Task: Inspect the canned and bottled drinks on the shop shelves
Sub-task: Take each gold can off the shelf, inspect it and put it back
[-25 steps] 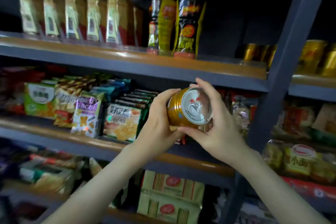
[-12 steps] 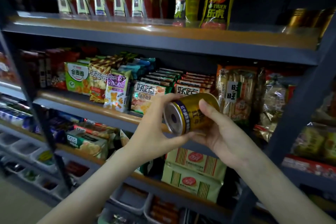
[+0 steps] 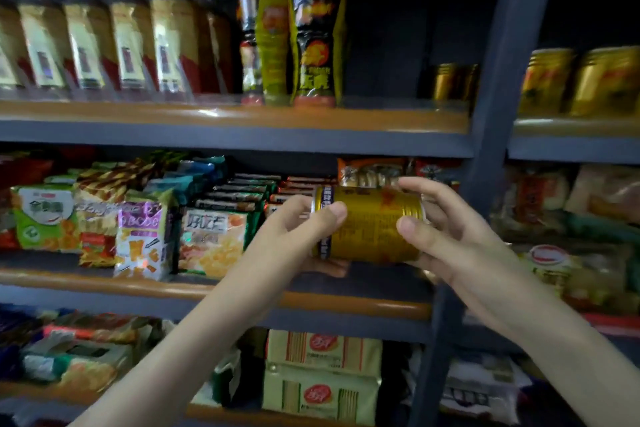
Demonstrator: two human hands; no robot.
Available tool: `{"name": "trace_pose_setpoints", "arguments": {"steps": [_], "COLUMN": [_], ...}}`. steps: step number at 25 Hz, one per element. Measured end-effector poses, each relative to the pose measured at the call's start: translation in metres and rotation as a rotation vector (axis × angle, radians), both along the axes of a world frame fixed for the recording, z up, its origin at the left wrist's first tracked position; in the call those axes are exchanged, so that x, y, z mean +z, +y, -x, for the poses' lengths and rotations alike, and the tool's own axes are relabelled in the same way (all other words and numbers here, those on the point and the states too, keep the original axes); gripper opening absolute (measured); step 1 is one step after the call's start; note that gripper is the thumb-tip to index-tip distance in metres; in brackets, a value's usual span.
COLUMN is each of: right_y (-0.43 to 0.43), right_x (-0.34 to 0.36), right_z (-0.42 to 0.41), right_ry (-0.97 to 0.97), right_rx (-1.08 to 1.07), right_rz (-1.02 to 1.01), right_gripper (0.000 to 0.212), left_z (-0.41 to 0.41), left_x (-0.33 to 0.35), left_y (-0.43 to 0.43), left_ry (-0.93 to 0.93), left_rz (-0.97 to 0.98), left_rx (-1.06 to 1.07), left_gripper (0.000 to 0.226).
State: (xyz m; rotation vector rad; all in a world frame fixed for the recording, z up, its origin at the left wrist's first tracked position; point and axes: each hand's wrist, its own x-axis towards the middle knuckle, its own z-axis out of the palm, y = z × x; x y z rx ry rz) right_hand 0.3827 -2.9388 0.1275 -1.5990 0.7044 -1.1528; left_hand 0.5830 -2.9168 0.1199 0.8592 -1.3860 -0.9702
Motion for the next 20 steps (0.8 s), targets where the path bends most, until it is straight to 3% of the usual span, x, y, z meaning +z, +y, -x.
{"name": "trace_pose_setpoints", "arguments": {"steps": [4,6,8,12,16,20], "right_y": [0.003,0.0,-0.012,-0.053,-0.099,-0.135], "right_x": [0.041,0.069,0.101,0.174,0.22,0.233], "right_z": [0.076,0.114,0.148,0.199,0.202,0.181], "right_ry": [-0.019,0.037,0.068,0.152,0.411,0.595], "right_rx": [0.021,-0.05,-0.144,-0.231,-0.22,-0.217], "right_rz": [0.096,0.264,0.425,0.617,0.685,0.664], "right_gripper": [0.072,0.075,0.074,0.071,0.067,0.075], "left_z": [0.064,0.093,0.11,0.133,0.138,0.124], "left_x": [0.037,0.061,0.082,0.114,0.111,0.111], "left_y": [-0.017,-0.025,-0.047,-0.107,-0.128,-0.127], "left_ry": [-0.117,-0.367,-0.649,-0.889,-0.905,-1.058], "left_rz": [0.269,0.423,0.626,1.027,1.009,1.057], "left_rx": [-0.147,-0.139,0.041,0.647,0.77,0.877], "left_gripper": [0.063,0.061,0.063,0.066,0.067,0.068]}}
